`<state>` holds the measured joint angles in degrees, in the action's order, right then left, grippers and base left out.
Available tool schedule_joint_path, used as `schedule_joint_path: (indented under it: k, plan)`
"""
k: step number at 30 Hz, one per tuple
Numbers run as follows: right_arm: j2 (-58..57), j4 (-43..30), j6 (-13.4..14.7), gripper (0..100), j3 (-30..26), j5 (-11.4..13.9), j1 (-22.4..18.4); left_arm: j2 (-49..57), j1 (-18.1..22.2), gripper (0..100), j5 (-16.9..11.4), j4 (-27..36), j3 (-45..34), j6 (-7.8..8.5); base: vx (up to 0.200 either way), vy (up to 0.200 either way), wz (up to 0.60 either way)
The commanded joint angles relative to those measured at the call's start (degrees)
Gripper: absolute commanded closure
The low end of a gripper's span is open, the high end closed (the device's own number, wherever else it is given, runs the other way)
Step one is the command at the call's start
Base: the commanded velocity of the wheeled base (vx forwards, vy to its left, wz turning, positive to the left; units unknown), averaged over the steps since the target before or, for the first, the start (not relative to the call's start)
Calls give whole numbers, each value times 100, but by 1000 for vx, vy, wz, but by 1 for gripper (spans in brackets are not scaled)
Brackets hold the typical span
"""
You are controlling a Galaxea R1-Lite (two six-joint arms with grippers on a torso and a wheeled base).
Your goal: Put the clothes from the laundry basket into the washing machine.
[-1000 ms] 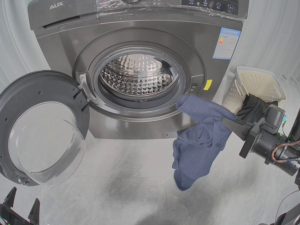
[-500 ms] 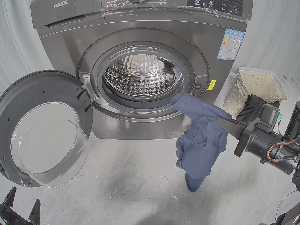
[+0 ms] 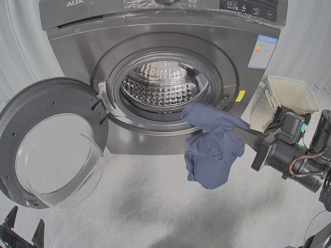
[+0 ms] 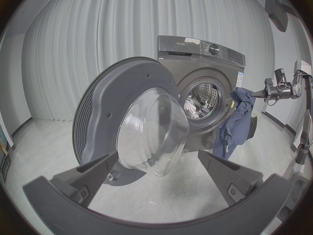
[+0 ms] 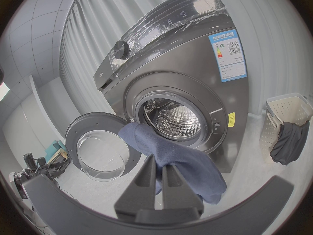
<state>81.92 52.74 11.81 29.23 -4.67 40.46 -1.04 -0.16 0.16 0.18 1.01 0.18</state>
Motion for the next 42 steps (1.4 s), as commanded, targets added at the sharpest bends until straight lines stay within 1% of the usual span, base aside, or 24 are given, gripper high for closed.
schedule_joint_path:
  k: [1, 2, 3, 6, 8, 9, 10, 12, 13, 14, 17, 19, 21, 24, 25, 26, 29, 30, 32, 33, 36, 38, 39, 42]
  plan:
    - [17, 0, -4, 100, 47, -8, 85, 95, 7, 0, -16, -9, -101, 43, 0, 0, 0]
    - [17, 9, -4, 100, 65, -8, 102, 104, -2, 0, 11, -80, -57, 43, 0, 0, 0]
    - [17, 9, -4, 100, 91, -8, 111, 95, 7, 0, 2, -256, 154, -27, 0, 0, 0]
    - [43, 0, 14, 100, 135, -8, 129, -248, -81, 0, -183, -519, 1112, -45, 0, 0, 0]
    - [184, 17, 76, 100, 214, 1, 225, -758, -221, 0, -657, -414, 1270, -36, 0, 0, 0]
    - [263, 26, 163, 100, 302, 1, 287, -1048, -292, 0, -1000, -423, 1270, -53, 0, 0, 0]
    - [289, 26, 181, 100, 329, 1, 296, -1083, -292, 0, -1035, -423, 1270, -53, 0, 0, 0]
    - [439, 167, 410, 100, 575, -16, 480, -1909, -336, 0, -1615, -493, 1323, -62, 0, 0, 0]
    - [465, 193, 436, 100, 619, -16, 507, -2032, -327, 0, -1695, -519, 1349, -62, 0, 0, 0]
    - [562, 263, 506, 100, 768, -25, 586, -2428, -353, 0, -2020, -616, 1472, -53, 0, 0, 0]
    - [782, 369, 541, 100, 926, -25, 647, -3166, -441, 0, -2644, -721, 1709, -53, 0, 0, 0]
    - [957, 457, 541, 100, 997, -16, 691, -3561, -547, 0, -2943, -809, 1815, -53, 0, 0, 0]
    - [1107, 615, 541, 100, 1058, -16, 726, -3878, -722, 0, -3110, -897, 1859, -62, 0, 0, 0]
    - [1274, 844, 541, 100, 1111, -16, 718, -4449, -1250, 0, -3171, -1117, 1868, -80, 0, 0, 0]
    - [1283, 852, 541, 100, 1120, -16, 718, -4475, -1285, 0, -3162, -1126, 1868, -89, 0, 0, 0]
    - [1353, 940, 541, 100, 1155, -16, 726, -4818, -1663, 0, -3136, -1328, 1876, -185, 0, 0, 0]
    - [1397, 984, 541, 100, 1172, -25, 744, -5346, -2094, 0, -3127, -1776, 1868, -387, 0, 0, 0]
    - [1397, 993, 541, 100, 1199, -25, 770, -5477, -2190, 0, -3127, -1890, 1868, -396, 0, 0, 0]
    - [1397, 993, 541, 100, 1199, -25, 770, -5477, -2190, 0, -3127, -1890, 1868, -396, 0, 0, 0]
    - [1379, 993, 559, 100, 1313, -34, 779, -6137, -2410, 0, -3127, -2365, 1868, -414, 0, 0, 0]
    - [1344, 1002, 612, 100, 1392, -34, 788, -6506, -2445, 0, -3215, -2699, 1850, -396, 0, 0, 0]
    - [1344, 1002, 629, 100, 1392, -25, 788, -6576, -2454, 0, -3224, -2725, 1850, -387, 0, 0, 0]
    - [1344, 1072, 656, 100, 1383, -34, 814, -6796, -2621, 0, -3250, -2760, 1868, -396, 0, 0, 0]
    - [1344, 1213, 638, 100, 1383, -34, 858, -7051, -2753, 0, -3250, -2769, 1903, -405, 0, 0, 0]
